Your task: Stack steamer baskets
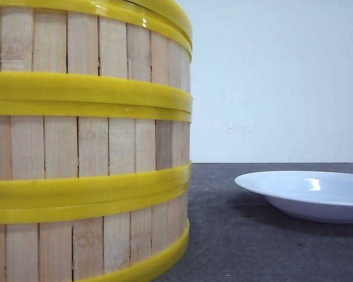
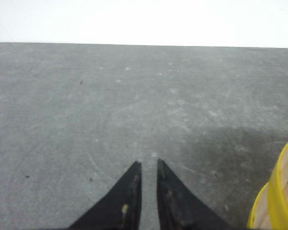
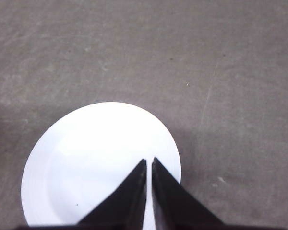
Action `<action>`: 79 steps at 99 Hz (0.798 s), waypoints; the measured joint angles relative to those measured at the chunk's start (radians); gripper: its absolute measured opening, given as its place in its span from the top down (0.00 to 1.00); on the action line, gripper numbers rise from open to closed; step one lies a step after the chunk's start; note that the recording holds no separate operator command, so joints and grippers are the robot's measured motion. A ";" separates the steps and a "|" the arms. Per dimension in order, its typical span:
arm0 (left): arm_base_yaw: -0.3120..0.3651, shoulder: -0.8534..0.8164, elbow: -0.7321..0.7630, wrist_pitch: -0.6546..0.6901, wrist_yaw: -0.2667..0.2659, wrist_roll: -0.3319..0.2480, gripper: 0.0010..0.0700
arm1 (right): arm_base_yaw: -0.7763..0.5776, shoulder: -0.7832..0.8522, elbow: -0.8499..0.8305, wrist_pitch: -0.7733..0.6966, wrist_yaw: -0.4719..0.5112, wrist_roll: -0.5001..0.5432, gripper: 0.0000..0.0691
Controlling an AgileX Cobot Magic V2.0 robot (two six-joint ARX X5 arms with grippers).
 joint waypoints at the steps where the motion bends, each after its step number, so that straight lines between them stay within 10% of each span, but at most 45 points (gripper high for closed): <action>1: 0.000 0.000 0.000 0.000 0.000 0.000 0.97 | 0.000 0.000 0.000 0.002 0.000 0.000 0.98; 61: 0.000 0.002 0.000 0.000 0.000 0.000 0.97 | 0.021 -0.002 -0.001 0.025 0.000 0.000 0.98; 79: 0.000 0.002 0.000 0.000 0.000 0.000 0.97 | 0.026 -0.143 -0.157 0.247 0.017 0.000 0.98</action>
